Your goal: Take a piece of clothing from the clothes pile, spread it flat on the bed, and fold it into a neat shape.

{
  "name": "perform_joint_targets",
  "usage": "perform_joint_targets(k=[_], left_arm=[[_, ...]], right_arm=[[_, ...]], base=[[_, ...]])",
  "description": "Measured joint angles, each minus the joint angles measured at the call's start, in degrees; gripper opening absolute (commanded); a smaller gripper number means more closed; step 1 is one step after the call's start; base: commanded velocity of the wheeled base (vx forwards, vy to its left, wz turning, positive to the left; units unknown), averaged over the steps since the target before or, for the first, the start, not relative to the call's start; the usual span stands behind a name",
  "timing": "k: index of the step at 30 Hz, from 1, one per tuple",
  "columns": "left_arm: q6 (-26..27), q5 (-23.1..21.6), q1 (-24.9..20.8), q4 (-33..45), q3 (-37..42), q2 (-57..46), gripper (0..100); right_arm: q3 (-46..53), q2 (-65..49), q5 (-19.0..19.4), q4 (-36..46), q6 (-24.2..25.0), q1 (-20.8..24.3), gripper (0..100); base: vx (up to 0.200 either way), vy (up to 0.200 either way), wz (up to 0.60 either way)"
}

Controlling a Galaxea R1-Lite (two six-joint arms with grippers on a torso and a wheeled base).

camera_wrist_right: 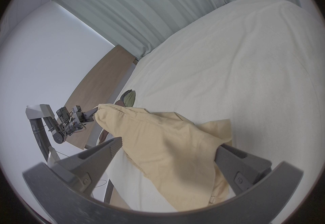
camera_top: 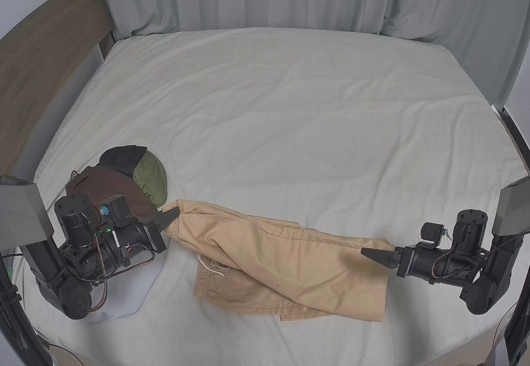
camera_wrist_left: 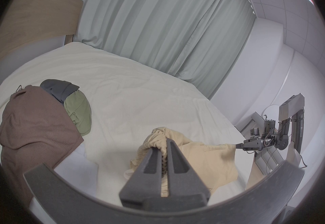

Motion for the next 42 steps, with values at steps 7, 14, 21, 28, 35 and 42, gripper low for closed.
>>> perform_joint_targets(k=[7,14,21,28,35,42], left_arm=[[0.0,0.0,0.0,0.0,0.0,0.0,0],[0.0,0.0,0.0,0.0,0.0,0.0,0],[0.0,0.0,0.0,0.0,0.0,0.0,0],[-0.1,-0.2,0.0,0.0,-0.5,-0.1,0],[-0.1,-0.4,0.2,0.0,-2.5,-0.6,0],[-0.2,-0.6,1.5,0.0,-4.9,-2.2,0]], right_arm=[[-1.9,2.5,-0.3,0.0,0.1,1.6,100],[-3.1,4.0,-1.3,-0.1,0.2,1.9,0],[-3.6,4.4,-2.2,-0.2,0.3,2.0,0],[-3.8,4.0,-2.3,-0.1,0.2,2.6,0],[-4.8,1.4,-2.2,-0.1,0.2,3.5,0],[-6.5,-5.1,-2.3,0.0,0.1,4.8,0]], base=[[0.0,0.0,0.0],[0.0,0.0,0.0],[0.0,0.0,0.0],[0.0,0.0,0.0],[0.0,0.0,0.0],[0.0,0.0,0.0]])
